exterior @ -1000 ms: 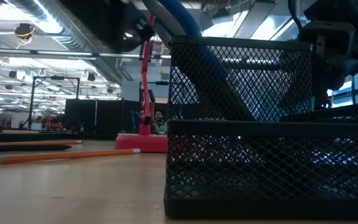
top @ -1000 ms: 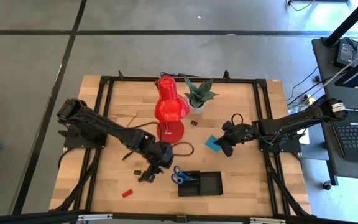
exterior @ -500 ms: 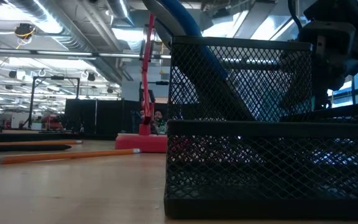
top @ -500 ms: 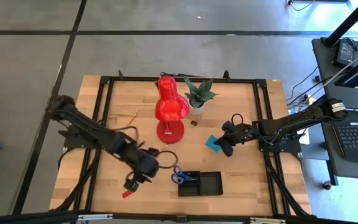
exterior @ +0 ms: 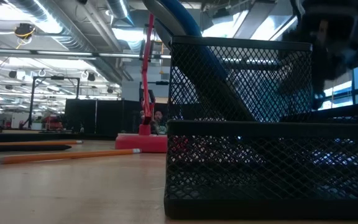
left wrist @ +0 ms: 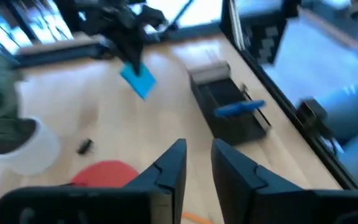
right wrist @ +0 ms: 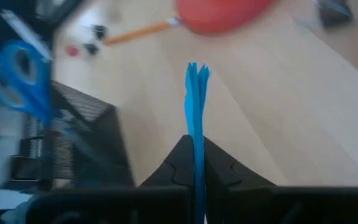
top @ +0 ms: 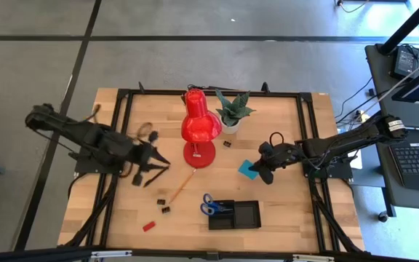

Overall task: Pick and place office supplies into organizer
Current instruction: Put the blue sticky note into the black desk organizer

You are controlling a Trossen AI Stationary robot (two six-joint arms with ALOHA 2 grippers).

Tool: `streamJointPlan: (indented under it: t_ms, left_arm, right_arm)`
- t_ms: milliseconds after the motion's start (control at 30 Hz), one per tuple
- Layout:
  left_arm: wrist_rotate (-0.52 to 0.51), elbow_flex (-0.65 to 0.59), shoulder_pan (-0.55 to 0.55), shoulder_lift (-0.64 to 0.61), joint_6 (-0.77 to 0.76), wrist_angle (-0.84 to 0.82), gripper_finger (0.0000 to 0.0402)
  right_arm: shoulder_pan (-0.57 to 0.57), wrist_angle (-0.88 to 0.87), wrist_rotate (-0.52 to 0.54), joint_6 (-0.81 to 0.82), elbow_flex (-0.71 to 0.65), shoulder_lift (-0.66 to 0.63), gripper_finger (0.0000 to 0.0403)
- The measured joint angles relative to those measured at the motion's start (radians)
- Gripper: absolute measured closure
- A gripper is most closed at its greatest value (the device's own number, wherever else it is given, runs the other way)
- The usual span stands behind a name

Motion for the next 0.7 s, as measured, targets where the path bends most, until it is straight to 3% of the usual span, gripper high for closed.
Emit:
streamJointPlan:
  t_ms: [200, 367, 533, 700]
  left_arm:
    - [0.012, -0.3, 0.071, -0.294, 0.041, 0.23, 0.0353]
    - [-0.032, -0.487, 0.11, -0.466, 0.017, 0.337, 0.0355]
    - [-0.121, -0.624, 0.132, -0.54, -0.002, 0.427, 0.0355]
    - [-0.159, -0.693, 0.145, -0.548, -0.012, 0.489, 0.0355]
  right_arm:
    - [0.03, -0.004, -0.138, -0.156, 0.127, -0.001, 0.0393]
    - [0.113, -0.169, -0.18, -0.21, 0.288, 0.015, 0.0393]
    - [0.221, -0.508, -0.168, -0.16, 0.488, 0.113, 0.0393]
    - [0.286, -0.594, -0.172, -0.135, 0.643, 0.263, 0.0393]
